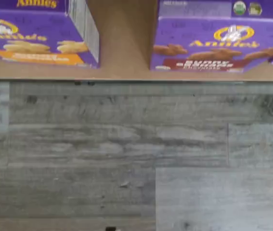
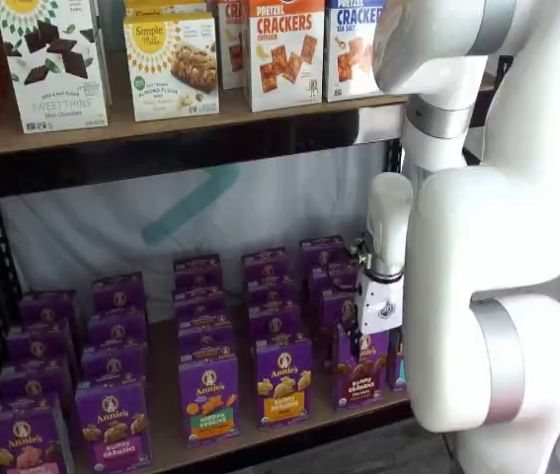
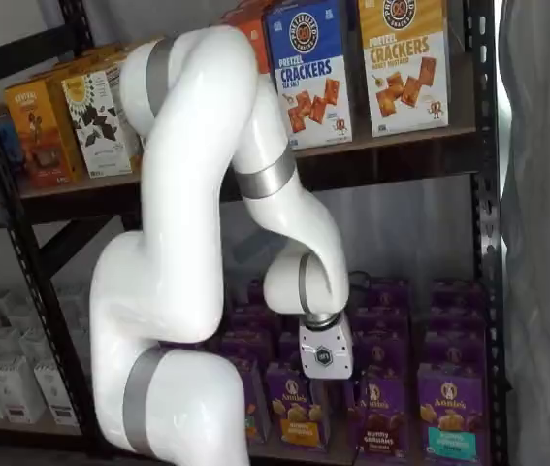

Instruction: Pick up the purple box with a brown patch in the center, on the bottom shelf, the fifth box from the left

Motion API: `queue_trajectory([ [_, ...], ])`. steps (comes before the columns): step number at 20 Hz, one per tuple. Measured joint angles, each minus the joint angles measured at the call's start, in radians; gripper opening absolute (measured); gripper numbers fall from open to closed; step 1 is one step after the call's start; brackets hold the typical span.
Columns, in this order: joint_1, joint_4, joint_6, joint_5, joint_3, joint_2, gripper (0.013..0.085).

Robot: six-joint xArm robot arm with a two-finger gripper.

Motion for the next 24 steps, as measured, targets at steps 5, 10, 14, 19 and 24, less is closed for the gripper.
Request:
queue_trajectory([
  [5,0.000,-0.077,0.075,-0.025,-0.068,0.082,0.0850],
  [10,0.011,-0.071,0.078,-0.023,-0.143,0.157,0.0850],
  [14,0.018,0.002,0.015,-0.033,-0.194,0.202,0.0850],
  [19,0.001,-0.004,0.006,-0.015,-0.266,0.241,0.0850],
  [24,-0.018,-0.027,0.009,0.017,-0.337,0.274,0.0850],
])
